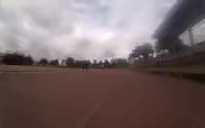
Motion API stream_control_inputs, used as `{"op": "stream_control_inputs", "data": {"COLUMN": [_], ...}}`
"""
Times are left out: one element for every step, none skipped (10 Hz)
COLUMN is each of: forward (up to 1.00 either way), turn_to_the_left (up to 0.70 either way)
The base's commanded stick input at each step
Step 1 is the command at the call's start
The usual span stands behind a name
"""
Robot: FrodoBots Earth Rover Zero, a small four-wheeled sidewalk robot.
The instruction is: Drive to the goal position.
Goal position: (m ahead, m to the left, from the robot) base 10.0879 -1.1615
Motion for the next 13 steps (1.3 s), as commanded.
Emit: {"op": "stream_control_inputs", "data": {"forward": [1.00,1.00,1.00,1.00,1.00,1.00,1.00,1.00,1.00,1.00,1.00,1.00,1.00], "turn_to_the_left": [-0.14,-0.19,-0.24,-0.30,-0.35,-0.40,-0.40,-0.40,-0.40,-0.40,-0.40,-0.40,-0.40]}}
